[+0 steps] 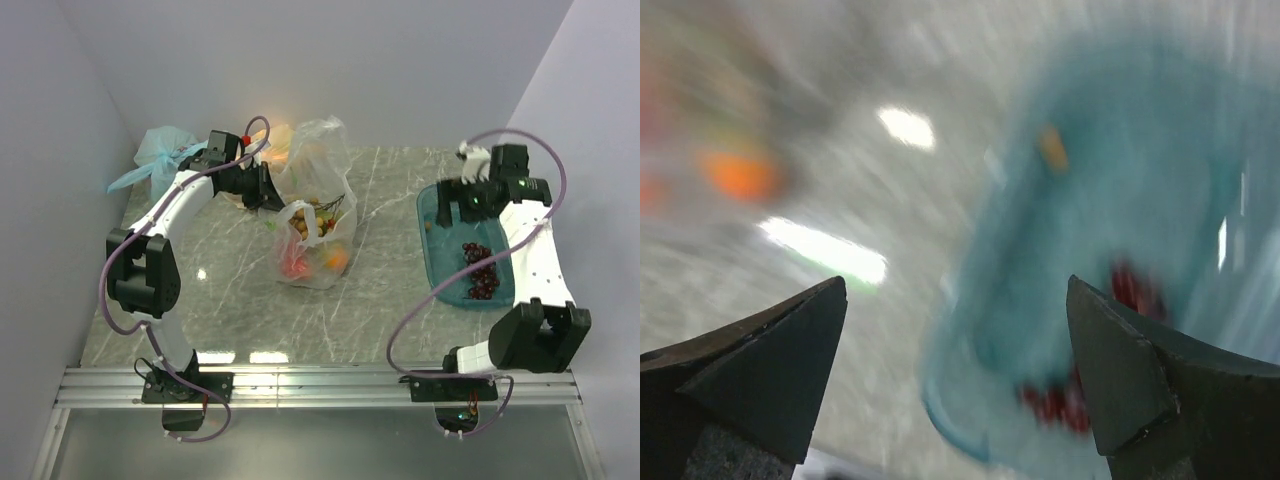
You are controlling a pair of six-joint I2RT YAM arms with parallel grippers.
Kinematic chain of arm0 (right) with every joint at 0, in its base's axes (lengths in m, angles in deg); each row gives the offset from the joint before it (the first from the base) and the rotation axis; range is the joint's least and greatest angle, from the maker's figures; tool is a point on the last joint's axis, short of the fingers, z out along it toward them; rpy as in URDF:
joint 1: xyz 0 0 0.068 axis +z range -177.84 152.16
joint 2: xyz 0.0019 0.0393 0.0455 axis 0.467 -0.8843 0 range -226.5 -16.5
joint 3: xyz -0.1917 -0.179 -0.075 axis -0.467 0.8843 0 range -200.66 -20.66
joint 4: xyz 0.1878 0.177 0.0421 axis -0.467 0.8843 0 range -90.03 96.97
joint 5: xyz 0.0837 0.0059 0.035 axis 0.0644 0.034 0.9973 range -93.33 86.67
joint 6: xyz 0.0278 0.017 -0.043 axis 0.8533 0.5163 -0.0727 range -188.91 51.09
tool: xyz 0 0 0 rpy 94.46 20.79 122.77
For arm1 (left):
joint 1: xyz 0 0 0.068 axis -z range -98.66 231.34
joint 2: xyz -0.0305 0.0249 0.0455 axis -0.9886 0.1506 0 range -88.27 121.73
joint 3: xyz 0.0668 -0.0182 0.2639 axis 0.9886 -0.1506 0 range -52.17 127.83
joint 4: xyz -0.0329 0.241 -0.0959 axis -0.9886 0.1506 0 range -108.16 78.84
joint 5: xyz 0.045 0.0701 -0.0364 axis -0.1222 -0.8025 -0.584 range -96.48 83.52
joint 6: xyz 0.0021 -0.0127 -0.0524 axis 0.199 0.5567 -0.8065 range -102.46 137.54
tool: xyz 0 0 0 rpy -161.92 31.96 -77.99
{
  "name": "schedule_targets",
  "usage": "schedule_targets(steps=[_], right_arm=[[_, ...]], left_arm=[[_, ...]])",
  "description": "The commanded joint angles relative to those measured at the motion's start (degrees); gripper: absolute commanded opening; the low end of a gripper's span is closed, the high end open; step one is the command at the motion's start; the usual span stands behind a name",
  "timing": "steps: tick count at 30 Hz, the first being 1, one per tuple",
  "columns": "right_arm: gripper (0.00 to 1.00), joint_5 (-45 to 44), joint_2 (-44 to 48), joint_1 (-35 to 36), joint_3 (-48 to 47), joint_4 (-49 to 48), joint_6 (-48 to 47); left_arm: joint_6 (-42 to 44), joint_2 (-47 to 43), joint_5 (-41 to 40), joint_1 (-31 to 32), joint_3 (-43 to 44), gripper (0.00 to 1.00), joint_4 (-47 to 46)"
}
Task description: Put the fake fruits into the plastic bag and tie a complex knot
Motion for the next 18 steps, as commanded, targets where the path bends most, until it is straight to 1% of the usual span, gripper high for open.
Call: schedule_targets(steps=[1, 2, 3, 6, 10, 12, 18], right_arm=[[0.97, -11.3, 0.33, -5.78, 7.62, 4.3, -2.75], [0.98, -15.16, -0.27, -6.22, 9.21, 2.73, -3.02], [0.98, -17.2, -0.89, -6.66, 11.49, 2.02, -3.02], [0.99, -21.6, -4.14, -8.77, 13.79, -0.1, -1.62], [0.99, -25.29, -8.53, -11.24, 15.29, -2.46, -1.0], [0.99, -26.96, -11.34, -12.2, 15.73, -3.61, -1.18], [1.0, -26.54, -19.87, -14.22, 13.36, -4.84, -0.39]], left_arm=[[1.63, -2.3, -0.43, -0.07, -0.28, 0.03, -1.87], [1.89, -2.04, -0.26, -0.07, -0.28, 0.03, -1.69], [2.16, -1.95, -0.26, -0.07, -0.19, 0.03, -1.52], [3.04, -1.59, -0.52, -0.07, 0.68, 0.03, -0.81], [3.65, -1.59, -0.96, 0.01, 1.48, 0.03, -0.64], [3.74, -1.68, -1.14, 0.01, 1.57, 0.03, -0.64], [3.39, -2.21, -0.88, 0.01, 0.6, 0.03, -1.25]])
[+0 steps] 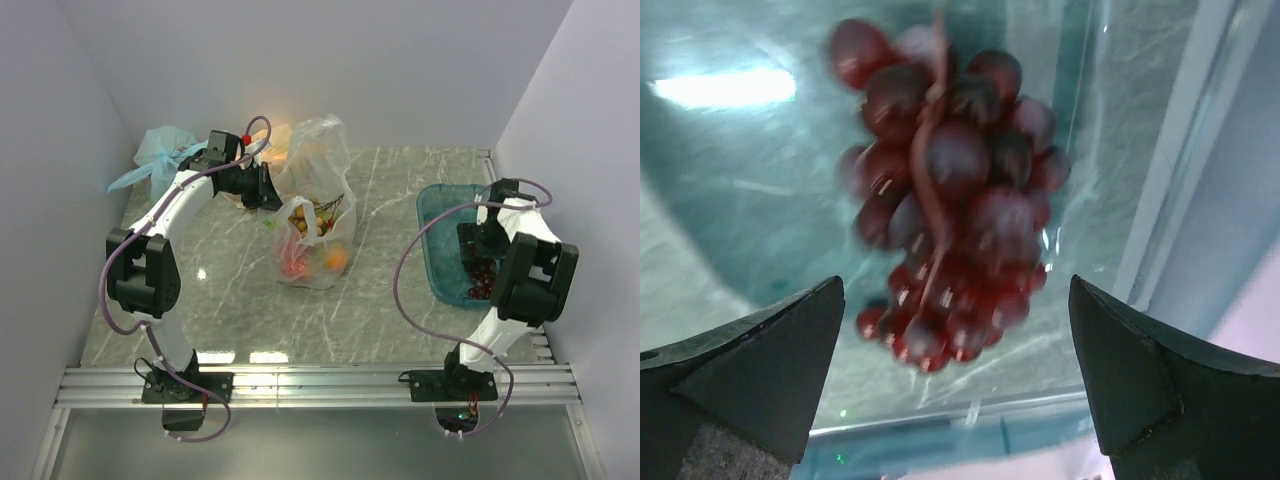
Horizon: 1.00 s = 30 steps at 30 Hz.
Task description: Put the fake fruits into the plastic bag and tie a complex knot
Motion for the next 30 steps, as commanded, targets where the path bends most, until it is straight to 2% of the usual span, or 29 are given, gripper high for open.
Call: schedule_targets(steps=[1, 6, 9, 12, 13, 15, 18, 19, 25, 30], right_arm=[[1.0, -0.05, -3.61, -1.05, -2.42, -2.2, 0.77], [0.97, 6.1, -9.51, -1.14, -4.45, -2.55, 1.21], [0.86, 10.33, -11.18, -1.14, -4.54, -3.25, 2.17], [0.7, 12.62, -10.66, -1.22, -3.14, -4.92, 2.53], [0.59, 12.8, -10.39, -1.14, -2.78, -5.53, 2.44], [0.45, 13.58, -7.95, -1.14, -2.08, -6.15, 1.4], [0.31, 16.82, -4.86, -1.4, -2.86, -5.63, -0.19], [0.23, 18.14, -2.68, -1.57, -3.48, -4.5, -0.63], [0.22, 34.64, 6.91, -1.23, -13.57, -0.62, -0.11], [0.22, 43.02, 9.73, 4.04, -26.49, -4.82, 11.19]], left_arm=[[0.81, -2.21, 0.22, 0.01, 0.73, 0.03, -1.43], [0.28, -1.68, 0.22, 0.01, 0.73, 0.02, -1.87], [-0.07, -1.24, 0.4, 0.1, 0.99, 0.02, -2.3], [-0.24, -0.98, 0.22, 0.19, 1.43, 0.02, -2.31], [-0.16, -0.89, 0.22, 0.19, 1.52, 0.02, -2.22], [0.11, -0.98, 0.13, 0.19, 1.52, 0.02, -2.04], [0.28, -0.54, 0.13, 0.19, 1.96, 0.01, -1.52], [0.46, -0.54, 0.22, 0.19, 2.05, 0.01, -1.34], [0.72, -0.8, 0.13, 0.19, 2.05, 0.01, -1.16], [0.72, -0.89, 0.57, 0.28, 1.7, 0.01, -1.16]])
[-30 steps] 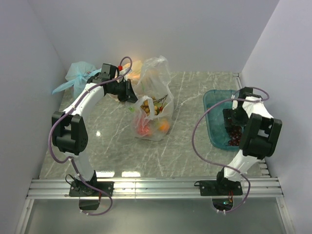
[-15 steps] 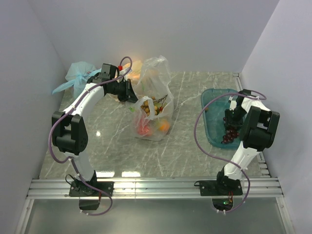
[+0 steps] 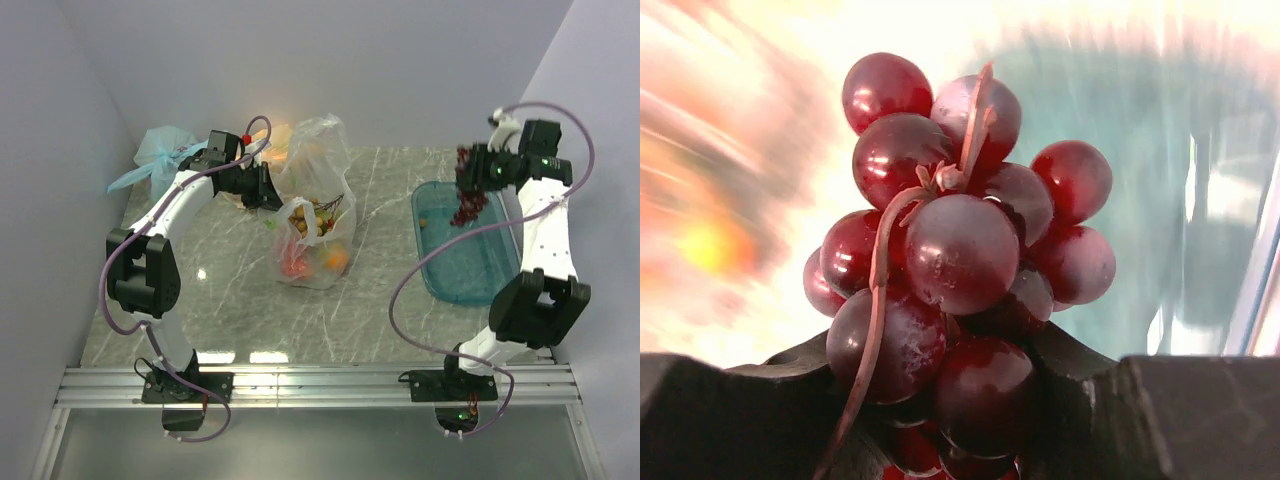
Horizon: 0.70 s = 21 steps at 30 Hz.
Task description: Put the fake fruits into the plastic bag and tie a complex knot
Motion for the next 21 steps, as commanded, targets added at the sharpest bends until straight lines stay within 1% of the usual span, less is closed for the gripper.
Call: schedule_targets(steps=[1, 2, 3, 4, 5, 7, 8, 9, 10, 11, 12, 13, 14, 15, 16, 18, 21], right_arm=[[0.23, 10.77, 5.55, 6.31, -7.88, -8.31, 9.91], [0.25, 11.82, 6.61, 7.64, -7.81, -11.84, 12.37], [0.25, 12.0, 7.93, 9.48, -7.02, -15.96, 17.7], [0.26, 11.74, 10.38, 11.42, -6.06, -24.36, 19.76], [0.26, 11.04, 11.19, 16.13, -4.66, -27.84, 21.0], [0.27, 8.67, 11.9, 21.43, -4.29, -34.68, 21.97], [0.27, 7.62, 11.81, 26.76, -4.2, -36.29, 21.63], [0.27, 5.43, 11.55, 28.9, -3.85, -37.96, 21.54], [0.27, 4.98, 10.67, 31.28, -3.42, -41.81, 21.62], [0.27, 4.28, 10.14, 33.21, -2.28, -43.67, 21.97], [0.26, 2.01, 9.62, 37.06, -1.75, -45.43, 21.97], [0.25, 0.94, 8.48, 38.75, -1.05, -49.02, 21.8], [0.25, 0.32, 7.86, 40.25, 0.96, -49.75, 21.19], [0.25, -0.38, 7.33, 43.14, 2.03, -52.8, 20.84], [0.25, -1.08, 6.11, 44.12, 3.17, -56.57, 20.92], [0.25, -1.35, 4.61, 46.49, 5.46, -58.27, 20.31], [0.26, -1.88, 2.06, 48.26, 9.85, -61.0, 17.32]], left_arm=[[0.72, -1.06, 0.46, 0.26, 1.7, 0.01, -1.03], [0.72, -1.07, 0.37, 0.26, 1.7, 0.01, -1.03], [0.64, -1.07, 0.2, 0.26, 1.52, 0.01, -1.21], [0.46, -1.15, 0.11, 0.26, 1.35, 0.01, -1.47], [0.37, -1.15, 0.28, 0.26, 1.17, 0.01, -1.65], [-0.5, -1.33, 0.46, 0.34, 0.91, 0.02, -2.26], [-0.68, -1.33, 0.72, 0.34, 0.91, 0.02, -2.44], [-0.86, -1.42, 0.81, 0.43, 0.99, 0.02, -2.53], [-1.03, -1.59, 0.73, 0.43, 0.99, 0.02, -2.61], [-1.04, -1.59, 0.81, 0.43, 0.99, 0.02, -2.7], [-1.12, -1.77, 0.81, 0.43, 0.91, 0.02, -2.79], [-1.12, -1.86, 0.73, 0.52, 0.91, 0.02, -2.7], [-1.21, -1.94, 0.55, 0.52, 0.91, 0.02, -2.96], [-1.39, -2.03, 0.64, 0.52, 0.82, 0.02, -3.14], [-1.91, -1.95, 0.55, 0.52, 0.82, 0.02, -3.32], [-2.79, -1.86, 0.46, 0.52, 1.08, 0.02, -3.84], [-3.32, -1.77, 0.38, 0.52, 1.26, 0.01, -4.28]])
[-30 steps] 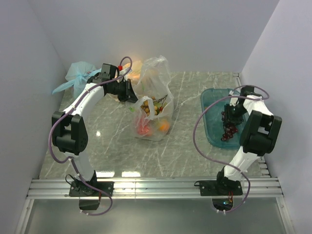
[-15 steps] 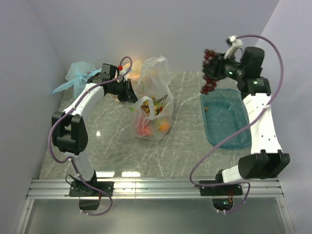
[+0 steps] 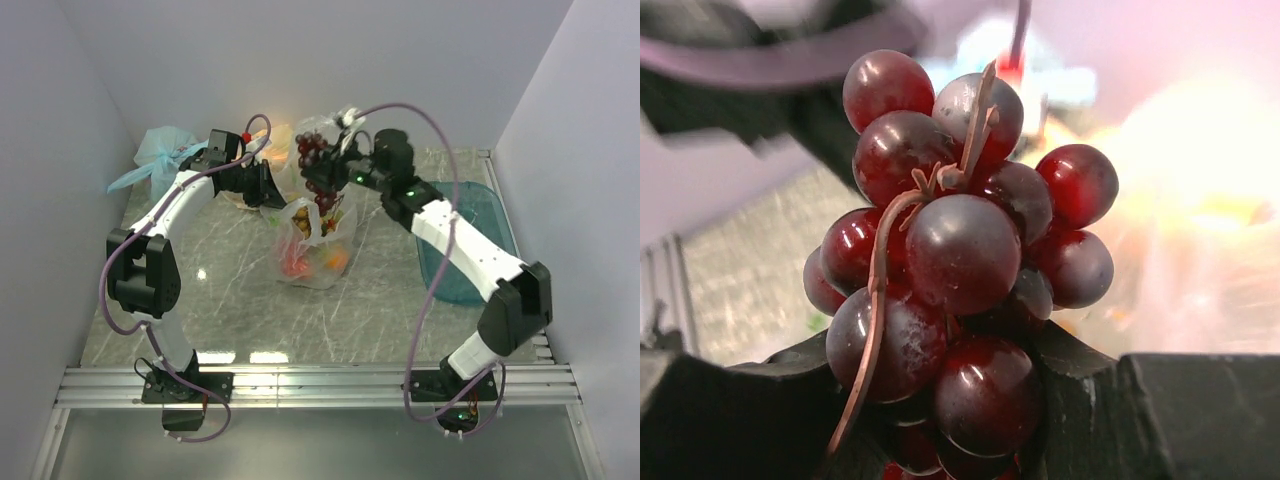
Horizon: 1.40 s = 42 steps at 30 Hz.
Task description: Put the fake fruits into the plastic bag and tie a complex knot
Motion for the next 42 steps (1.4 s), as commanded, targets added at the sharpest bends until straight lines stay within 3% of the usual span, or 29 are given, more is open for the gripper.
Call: schedule_targets(steps=[1, 5, 10, 12, 15, 22, 27, 28, 30, 31, 32, 36, 42], right_arm=[[0.26, -3.17, -1.88, 2.14, 4.02, -10.36, -3.05], [0.28, -3.18, -6.09, 2.59, 6.58, -8.1, -4.2], [0.34, -0.54, -9.53, 2.59, 1.32, 5.41, -2.97], [0.32, -2.45, -9.88, 2.68, 0.43, 7.72, -3.93], [0.27, -7.9, -8.92, 2.76, 1.74, 4.32, -7.35], [0.31, -21.78, -13.13, 2.85, -2.56, 2.46, -12.9], [0.33, -22.78, -13.58, 2.94, 0.77, -6.91, -16.58], [0.35, -22.6, -13.75, 2.94, 2.0, -8.16, -17.9], [0.5, -22.16, -14.71, 3.11, 2.01, -9.22, -20.1], [0.65, -22.51, -14.98, 3.38, 2.36, -9.75, -21.94], [0.91, -24.25, -15.24, 3.38, 2.45, -10.19, -22.65], [1.0, -22.26, -12.89, 3.38, 3.94, -9.5, -25.82], [1.0, -11.19, -4.44, 3.47, 5.18, 0.4, -25.47]], left_arm=[[-1.24, -2.03, 0.35, 0.26, 1.17, 0.02, -2.45], [-0.89, -2.3, 0.0, 0.26, 0.73, 0.02, -2.1], [-0.63, -2.65, 0.0, 0.26, 0.2, 0.02, -1.92], [-0.98, -2.56, -0.09, 0.26, 0.12, 0.02, -2.18], [-1.15, -2.21, 0.0, 0.34, 0.12, 0.01, -2.45], [-0.72, -1.51, 0.09, 0.43, 0.9, 0.01, -2.01], [-0.8, -1.42, -0.17, 0.61, 1.52, 0.02, -2.1], [-0.89, -1.42, -0.09, 0.61, 1.43, 0.02, -2.1], [-0.8, -1.42, -0.26, 0.61, 1.52, 0.02, -1.92], [-0.8, -1.33, -0.61, 0.52, 1.52, 0.02, -2.01], [-0.89, -1.33, -0.61, 0.61, 1.7, 0.02, -2.1], [-0.8, -1.15, -0.79, 0.61, 2.4, 0.02, -1.39], [-0.98, -1.15, -0.97, 0.61, 3.19, 0.02, -1.48]])
